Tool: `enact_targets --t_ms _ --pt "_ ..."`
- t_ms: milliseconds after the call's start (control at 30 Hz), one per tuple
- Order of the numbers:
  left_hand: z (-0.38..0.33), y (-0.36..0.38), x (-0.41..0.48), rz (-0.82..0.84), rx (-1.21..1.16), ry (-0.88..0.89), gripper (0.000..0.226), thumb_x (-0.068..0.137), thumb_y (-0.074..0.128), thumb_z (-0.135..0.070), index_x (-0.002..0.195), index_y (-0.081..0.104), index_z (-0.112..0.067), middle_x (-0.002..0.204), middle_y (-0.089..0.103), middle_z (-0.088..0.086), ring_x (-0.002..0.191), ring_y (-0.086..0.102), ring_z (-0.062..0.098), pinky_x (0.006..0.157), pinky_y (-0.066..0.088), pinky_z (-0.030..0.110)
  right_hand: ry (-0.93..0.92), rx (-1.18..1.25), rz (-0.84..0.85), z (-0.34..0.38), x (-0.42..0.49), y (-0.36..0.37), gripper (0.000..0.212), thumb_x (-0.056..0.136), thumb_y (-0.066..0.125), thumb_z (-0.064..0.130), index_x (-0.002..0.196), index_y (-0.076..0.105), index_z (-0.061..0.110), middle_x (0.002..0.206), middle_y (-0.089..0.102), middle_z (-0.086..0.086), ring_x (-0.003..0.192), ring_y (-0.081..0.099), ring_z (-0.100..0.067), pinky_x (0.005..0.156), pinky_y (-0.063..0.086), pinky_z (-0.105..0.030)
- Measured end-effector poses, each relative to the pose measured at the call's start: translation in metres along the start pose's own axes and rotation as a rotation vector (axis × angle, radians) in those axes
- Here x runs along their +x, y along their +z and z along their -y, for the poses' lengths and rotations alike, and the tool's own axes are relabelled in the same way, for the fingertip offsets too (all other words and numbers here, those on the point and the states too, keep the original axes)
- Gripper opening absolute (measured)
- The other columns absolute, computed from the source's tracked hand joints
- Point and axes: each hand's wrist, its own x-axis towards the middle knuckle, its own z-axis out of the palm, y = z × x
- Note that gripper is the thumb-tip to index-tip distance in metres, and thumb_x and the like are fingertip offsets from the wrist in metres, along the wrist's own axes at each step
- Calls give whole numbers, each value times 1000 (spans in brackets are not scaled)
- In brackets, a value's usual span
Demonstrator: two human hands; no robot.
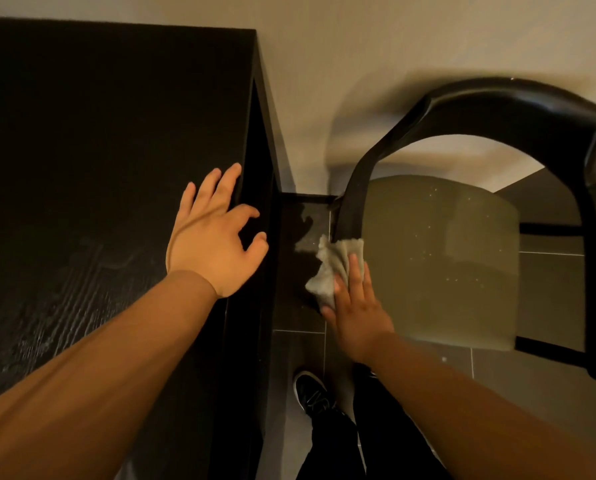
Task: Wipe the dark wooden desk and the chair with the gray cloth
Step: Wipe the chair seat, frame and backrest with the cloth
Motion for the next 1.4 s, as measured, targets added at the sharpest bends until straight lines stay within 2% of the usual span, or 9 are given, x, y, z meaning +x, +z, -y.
enact_targets --t_ms 200,300,567,767,900,1100,1267,1333,1400 --pt "1 2 -1 -12 -5 4 48 94 41 -58 128 68 -38 176 7 -3 163 -1 21 131 0 49 189 115 -125 7 90 -61 77 110 23 53 166 -10 10 164 -41 -15 158 -20 -39 131 6 -50" --pt "2 4 -1 -27 -5 11 47 94 42 -58 125 70 -38 176 8 -3 163 0 21 131 2 49 154 105 -108 14 61 -41 76 108 18 52 167 -2 8 166 -37 -19 157 -21 -43 130 2 -48" --pt "0 5 0 -50 -17 8 47 92 42 -57 123 71 -36 176 12 -2 163 4 22 131 3 49 -23 -43 -26 -3 14 -21 75 107 28 55 167 7 17 172 -23 -16 158 -17 -45 128 19 -55" --pt "3 5 0 -26 0 3 43 94 45 -56 124 70 -39 176 9 -3 162 1 21 131 0 48 132 -41 -73 -2 101 -78 74 111 22 50 166 -8 12 166 -36 -17 154 -28 -43 128 -6 -50" --pt "4 4 0 -17 -4 -1 41 95 46 -56 124 69 -40 176 9 -4 162 0 21 131 -2 46 39 63 -88 5 44 -38 73 110 30 45 168 -3 14 167 -38 -10 156 -27 -38 129 5 -47" --pt "1 2 0 -24 23 8 49 95 36 -58 125 70 -39 176 9 -4 162 3 22 131 1 48 0 137 -101 -2 -26 13 70 108 45 43 165 16 16 170 -32 -4 162 1 -31 118 38 -35" --pt "-2 1 -1 -49 -18 -1 46 94 39 -53 121 72 -36 175 16 -3 162 8 24 131 4 49 -54 133 -79 -19 35 -36 69 112 32 42 167 -3 19 164 -44 2 160 -17 -27 129 21 -44" --pt "-2 2 -1 -57 -11 2 46 94 39 -51 122 72 -36 175 15 -3 162 7 24 131 2 47 -7 124 -70 -27 68 -66 69 113 33 39 167 -6 22 164 -44 4 162 -6 -28 129 21 -44" --pt "-2 3 -1 -64 4 -4 47 95 38 -50 124 72 -36 175 14 -3 162 7 24 131 1 46 67 100 -31 -33 92 -91 68 113 33 33 168 -5 22 170 -30 -2 155 27 -35 122 36 -48"
